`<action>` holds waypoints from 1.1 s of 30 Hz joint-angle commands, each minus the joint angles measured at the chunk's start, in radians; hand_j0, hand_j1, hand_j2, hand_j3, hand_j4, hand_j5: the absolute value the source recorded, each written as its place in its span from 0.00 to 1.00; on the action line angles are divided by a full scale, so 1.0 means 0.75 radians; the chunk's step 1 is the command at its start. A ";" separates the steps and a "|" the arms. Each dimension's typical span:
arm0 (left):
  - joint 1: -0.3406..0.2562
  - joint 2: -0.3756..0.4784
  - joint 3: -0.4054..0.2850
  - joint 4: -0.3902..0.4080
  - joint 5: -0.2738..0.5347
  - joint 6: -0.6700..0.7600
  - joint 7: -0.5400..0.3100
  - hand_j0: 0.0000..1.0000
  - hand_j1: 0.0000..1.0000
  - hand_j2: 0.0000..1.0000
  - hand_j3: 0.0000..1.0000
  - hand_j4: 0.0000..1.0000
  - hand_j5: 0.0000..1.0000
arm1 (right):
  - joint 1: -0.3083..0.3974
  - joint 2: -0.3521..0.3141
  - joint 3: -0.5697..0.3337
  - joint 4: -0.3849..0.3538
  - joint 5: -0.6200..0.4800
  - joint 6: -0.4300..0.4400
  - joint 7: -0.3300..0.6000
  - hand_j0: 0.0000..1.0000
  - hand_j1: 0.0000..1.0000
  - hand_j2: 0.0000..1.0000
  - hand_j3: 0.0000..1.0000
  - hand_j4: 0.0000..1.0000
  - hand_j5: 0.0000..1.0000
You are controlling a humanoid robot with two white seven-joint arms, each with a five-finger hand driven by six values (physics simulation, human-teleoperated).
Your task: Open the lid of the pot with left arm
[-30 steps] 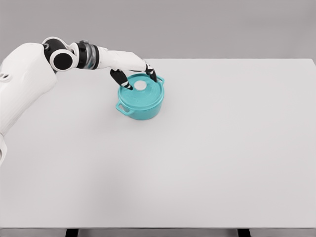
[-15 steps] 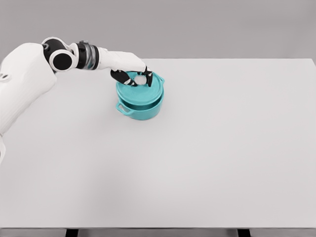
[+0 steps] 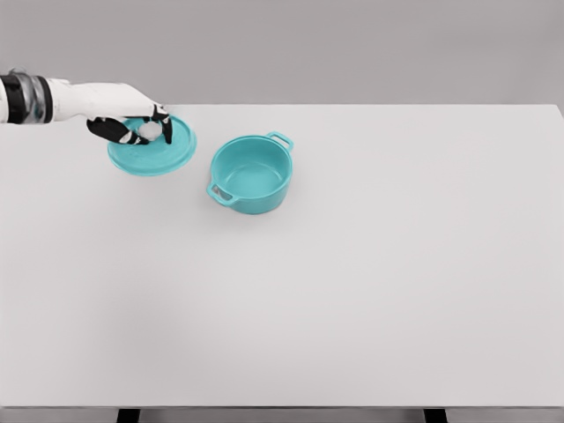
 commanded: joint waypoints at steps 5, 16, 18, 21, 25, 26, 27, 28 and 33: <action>0.004 0.021 0.008 -0.008 0.007 0.005 0.001 1.00 1.00 1.00 1.00 1.00 1.00 | 0.000 0.000 0.000 0.000 0.001 -0.001 0.001 1.00 1.00 1.00 1.00 1.00 1.00; 0.033 0.023 0.010 -0.008 0.005 0.005 0.001 1.00 1.00 1.00 1.00 1.00 1.00 | 0.000 0.000 0.000 0.000 0.001 -0.001 0.001 1.00 1.00 1.00 1.00 1.00 1.00; 0.035 0.023 0.010 -0.008 0.005 0.005 0.001 1.00 1.00 1.00 1.00 1.00 1.00 | 0.000 0.000 0.000 0.000 0.001 -0.001 0.001 1.00 1.00 1.00 1.00 1.00 1.00; 0.037 0.049 0.010 -0.008 0.005 0.005 0.001 1.00 1.00 1.00 1.00 1.00 1.00 | 0.000 0.000 0.000 0.000 0.001 -0.001 -0.001 1.00 1.00 1.00 1.00 1.00 1.00; 0.039 0.106 0.008 -0.016 0.005 0.005 0.001 1.00 1.00 1.00 1.00 1.00 1.00 | 0.000 0.000 0.000 0.000 0.001 -0.001 -0.001 1.00 1.00 1.00 1.00 1.00 1.00; 0.041 0.143 0.008 -0.077 0.005 0.005 0.001 1.00 1.00 1.00 1.00 1.00 1.00 | 0.000 0.000 0.000 0.000 0.001 -0.001 0.001 1.00 1.00 1.00 1.00 1.00 1.00; 0.049 0.196 0.010 -0.135 0.007 0.005 0.001 1.00 1.00 1.00 1.00 1.00 1.00 | 0.002 0.000 0.000 0.000 0.001 -0.001 0.001 1.00 1.00 1.00 1.00 1.00 1.00; 0.049 0.217 0.020 -0.173 0.009 0.005 0.001 1.00 1.00 1.00 1.00 1.00 1.00 | 0.000 0.000 0.000 0.000 0.001 -0.001 0.001 1.00 1.00 1.00 1.00 1.00 1.00; 0.067 0.243 0.038 -0.221 0.013 0.005 0.001 1.00 1.00 1.00 1.00 1.00 1.00 | 0.000 0.000 0.000 0.000 0.001 -0.001 0.001 1.00 1.00 1.00 1.00 1.00 1.00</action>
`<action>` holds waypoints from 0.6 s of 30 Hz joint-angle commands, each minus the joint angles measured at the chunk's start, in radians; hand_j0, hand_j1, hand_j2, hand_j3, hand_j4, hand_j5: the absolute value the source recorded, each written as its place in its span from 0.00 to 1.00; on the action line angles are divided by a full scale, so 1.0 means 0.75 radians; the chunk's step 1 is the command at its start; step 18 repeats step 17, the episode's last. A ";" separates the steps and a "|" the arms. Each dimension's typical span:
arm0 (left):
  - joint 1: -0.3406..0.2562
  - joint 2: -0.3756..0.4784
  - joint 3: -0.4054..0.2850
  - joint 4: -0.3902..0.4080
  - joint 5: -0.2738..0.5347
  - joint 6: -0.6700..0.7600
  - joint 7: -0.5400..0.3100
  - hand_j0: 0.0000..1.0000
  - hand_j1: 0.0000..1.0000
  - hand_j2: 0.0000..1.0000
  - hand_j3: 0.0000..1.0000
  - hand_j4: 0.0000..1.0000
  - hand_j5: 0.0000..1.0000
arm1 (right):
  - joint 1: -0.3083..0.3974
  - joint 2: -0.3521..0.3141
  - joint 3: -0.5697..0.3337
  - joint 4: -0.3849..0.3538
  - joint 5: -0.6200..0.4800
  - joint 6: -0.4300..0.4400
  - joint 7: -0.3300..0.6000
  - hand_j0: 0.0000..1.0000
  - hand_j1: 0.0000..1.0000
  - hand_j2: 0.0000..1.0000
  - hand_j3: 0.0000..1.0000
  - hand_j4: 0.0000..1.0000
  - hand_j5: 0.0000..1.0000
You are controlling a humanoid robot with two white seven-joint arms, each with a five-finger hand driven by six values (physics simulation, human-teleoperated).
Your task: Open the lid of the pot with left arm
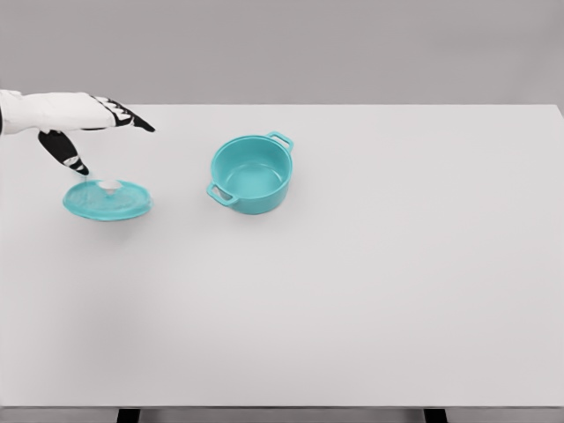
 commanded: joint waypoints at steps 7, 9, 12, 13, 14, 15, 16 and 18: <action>0.137 -0.005 0.181 -0.126 0.081 0.003 0.001 1.00 1.00 1.00 1.00 1.00 1.00 | 0.000 0.000 0.000 0.000 -0.001 -0.001 -0.001 1.00 1.00 1.00 1.00 1.00 1.00; 0.145 -0.007 0.183 -0.128 0.083 0.003 0.001 1.00 1.00 1.00 1.00 1.00 1.00 | 0.000 0.000 0.000 0.000 0.001 -0.001 0.001 1.00 1.00 1.00 1.00 1.00 1.00; 0.147 -0.007 0.183 -0.143 0.085 0.003 0.001 1.00 1.00 1.00 1.00 1.00 1.00 | 0.000 0.000 0.000 0.000 0.001 -0.001 0.001 1.00 1.00 1.00 1.00 1.00 1.00; 0.147 -0.007 0.183 -0.147 0.085 0.003 0.001 1.00 1.00 1.00 1.00 1.00 1.00 | 0.000 0.000 0.000 0.000 0.001 -0.001 -0.001 1.00 1.00 1.00 1.00 1.00 1.00; 0.149 -0.010 0.181 -0.149 0.085 0.003 0.001 1.00 1.00 1.00 1.00 1.00 1.00 | 0.000 0.000 0.000 0.000 0.001 -0.001 0.001 1.00 1.00 1.00 1.00 1.00 1.00; 0.155 -0.010 0.181 -0.163 0.085 0.003 0.001 1.00 1.00 1.00 1.00 1.00 1.00 | 0.000 0.000 0.000 0.000 0.001 -0.001 0.001 1.00 1.00 1.00 1.00 1.00 1.00; 0.170 -0.010 0.183 -0.179 0.087 0.003 0.001 1.00 1.00 1.00 1.00 1.00 1.00 | 0.000 0.000 0.000 0.000 0.001 -0.001 -0.001 1.00 1.00 1.00 1.00 1.00 1.00; 0.172 -0.010 0.183 -0.186 0.087 0.003 0.001 1.00 1.00 1.00 1.00 1.00 1.00 | 0.000 0.000 0.000 0.000 0.001 -0.001 0.001 1.00 1.00 1.00 1.00 1.00 1.00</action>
